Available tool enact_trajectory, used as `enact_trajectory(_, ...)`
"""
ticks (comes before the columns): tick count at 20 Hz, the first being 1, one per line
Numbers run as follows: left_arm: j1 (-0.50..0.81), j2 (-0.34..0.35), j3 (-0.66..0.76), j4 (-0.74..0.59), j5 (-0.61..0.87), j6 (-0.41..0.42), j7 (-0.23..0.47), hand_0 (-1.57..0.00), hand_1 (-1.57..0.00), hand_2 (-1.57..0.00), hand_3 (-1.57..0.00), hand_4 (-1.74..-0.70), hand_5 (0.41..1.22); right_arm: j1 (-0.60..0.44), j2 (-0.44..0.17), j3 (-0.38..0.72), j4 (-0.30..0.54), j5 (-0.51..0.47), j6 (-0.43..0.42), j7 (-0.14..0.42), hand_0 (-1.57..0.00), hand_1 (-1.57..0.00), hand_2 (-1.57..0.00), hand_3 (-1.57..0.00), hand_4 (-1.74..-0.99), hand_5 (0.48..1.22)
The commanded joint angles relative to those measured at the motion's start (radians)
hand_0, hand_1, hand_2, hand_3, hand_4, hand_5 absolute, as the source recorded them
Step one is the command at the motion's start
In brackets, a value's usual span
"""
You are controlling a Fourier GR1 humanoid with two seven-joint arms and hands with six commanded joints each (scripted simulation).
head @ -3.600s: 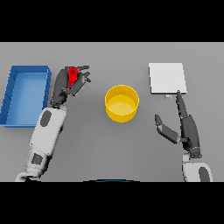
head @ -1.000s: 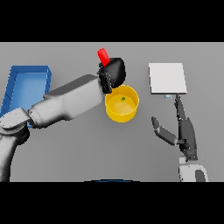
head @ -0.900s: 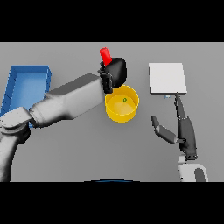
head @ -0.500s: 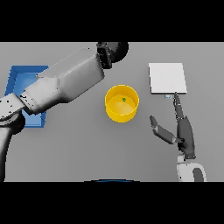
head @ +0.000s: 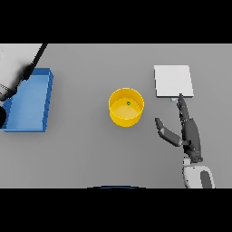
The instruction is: Pick up the red beaker and tilt it to pour out 1 green nut into yellow bowl. Pick up the yellow bowl and place it on the metallic measuring scale.
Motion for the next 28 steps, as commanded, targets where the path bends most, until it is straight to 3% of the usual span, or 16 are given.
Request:
enact_trajectory(1, 0.010, 0.009, 0.057, 0.018, 0.059, 0.019, 0.026, -1.57, -1.57, -1.56, -1.36, -1.73, 1.221, 0.000, -0.004, -0.003, 0.005, -0.005, 0.005, -0.012, 0.00, 0.00, 0.00, 0.00, -1.222, 0.592)
enact_trajectory(4, 0.090, 0.087, 0.184, 0.030, 0.223, 0.097, 0.029, -1.57, -1.57, -1.56, -1.40, -1.74, 1.221, -0.004, -0.029, -0.019, 0.004, -0.016, 0.014, -0.012, 0.00, 0.00, 0.00, 0.00, -1.222, 0.587)
enact_trajectory(7, 0.210, 0.177, 0.279, -0.043, 0.371, 0.165, 0.062, -1.57, -1.57, -1.57, -1.43, -1.74, 1.221, 0.004, -0.032, -0.016, 0.018, -0.020, 0.024, -0.046, 0.00, 0.00, 0.00, 0.00, -1.226, 0.587)
enact_trajectory(14, 0.610, 0.317, 0.390, -0.424, 0.624, 0.418, 0.366, -1.57, -1.57, -1.57, -1.46, -1.74, 1.221, 0.004, -0.043, 0.013, 0.011, 0.027, 0.022, -0.042, 0.00, 0.00, 0.00, 0.00, -1.210, 0.631)
enact_trajectory(17, 0.781, 0.351, 0.388, -0.594, 0.679, 0.518, 0.463, -1.57, -1.57, -1.57, -1.45, -1.74, 1.221, -0.009, -0.049, 0.006, 0.018, 0.022, 0.023, -0.023, 0.00, 0.00, 0.00, 0.00, -1.206, 0.653)
enact_trajectory(21, 0.941, 0.374, 0.372, -0.735, 0.722, 0.618, 0.517, -1.57, -1.57, -1.57, -1.45, -1.74, 1.221, -0.003, -0.061, 0.002, 0.023, 0.016, 0.035, -0.033, 0.00, 0.00, 0.00, 0.00, -1.217, 0.664)
enact_trajectory(25, 1.024, 0.373, 0.360, -0.782, 0.757, 0.684, 0.522, -1.57, -1.57, -1.57, -1.51, -1.74, 1.221, -0.003, -0.057, 0.007, 0.015, 0.016, 0.036, -0.041, 0.00, 0.00, 0.00, 0.00, -1.217, 0.666)
enact_trajectory(28, 1.032, 0.360, 0.323, -0.757, 0.774, 0.712, 0.529, -1.57, -1.57, -1.57, -1.54, -1.74, 1.117, -0.001, -0.053, 0.013, 0.008, 0.033, 0.022, -0.035, 0.00, 0.00, 0.00, 0.00, -1.207, 0.665)
